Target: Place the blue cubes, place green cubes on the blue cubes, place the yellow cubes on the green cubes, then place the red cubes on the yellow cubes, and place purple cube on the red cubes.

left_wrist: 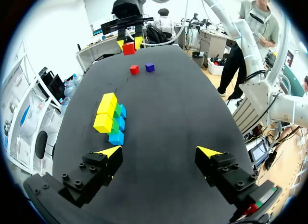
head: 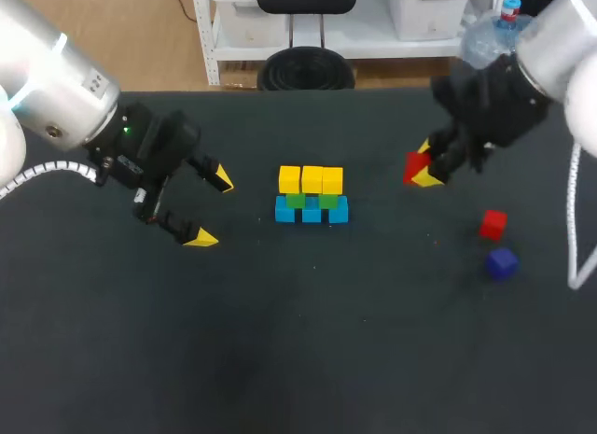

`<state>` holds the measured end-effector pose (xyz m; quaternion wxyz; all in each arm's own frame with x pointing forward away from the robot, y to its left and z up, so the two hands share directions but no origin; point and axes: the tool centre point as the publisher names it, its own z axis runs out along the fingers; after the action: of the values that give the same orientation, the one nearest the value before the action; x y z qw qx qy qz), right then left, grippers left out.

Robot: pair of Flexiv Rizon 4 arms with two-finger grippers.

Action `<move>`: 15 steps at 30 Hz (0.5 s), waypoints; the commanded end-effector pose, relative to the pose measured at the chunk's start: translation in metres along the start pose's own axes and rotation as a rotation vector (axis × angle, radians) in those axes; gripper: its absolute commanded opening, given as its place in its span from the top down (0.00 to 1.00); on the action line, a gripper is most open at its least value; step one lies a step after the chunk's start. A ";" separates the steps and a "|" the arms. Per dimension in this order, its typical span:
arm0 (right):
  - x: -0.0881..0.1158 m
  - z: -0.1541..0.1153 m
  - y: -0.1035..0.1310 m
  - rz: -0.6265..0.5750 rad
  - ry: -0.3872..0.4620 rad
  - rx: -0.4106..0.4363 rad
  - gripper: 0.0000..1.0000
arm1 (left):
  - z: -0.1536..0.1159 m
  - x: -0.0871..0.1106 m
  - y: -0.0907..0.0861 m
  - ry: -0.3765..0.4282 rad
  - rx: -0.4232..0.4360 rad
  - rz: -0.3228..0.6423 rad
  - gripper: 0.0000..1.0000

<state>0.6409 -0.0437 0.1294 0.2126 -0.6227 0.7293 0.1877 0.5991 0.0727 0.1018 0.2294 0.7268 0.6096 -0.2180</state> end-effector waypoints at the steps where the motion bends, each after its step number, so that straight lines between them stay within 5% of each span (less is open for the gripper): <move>1: -0.014 0.013 -0.010 -0.009 0.013 -0.128 1.00 | 0.000 0.000 0.000 0.001 0.000 0.001 0.00; 15: -0.054 0.050 -0.012 -0.029 0.030 -0.169 1.00 | 0.000 0.000 0.000 0.001 0.000 0.001 0.00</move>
<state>0.6550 0.0150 0.1196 0.1747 -0.6451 0.7116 0.2165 0.5990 0.0726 0.1018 0.2293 0.7268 0.6096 -0.2180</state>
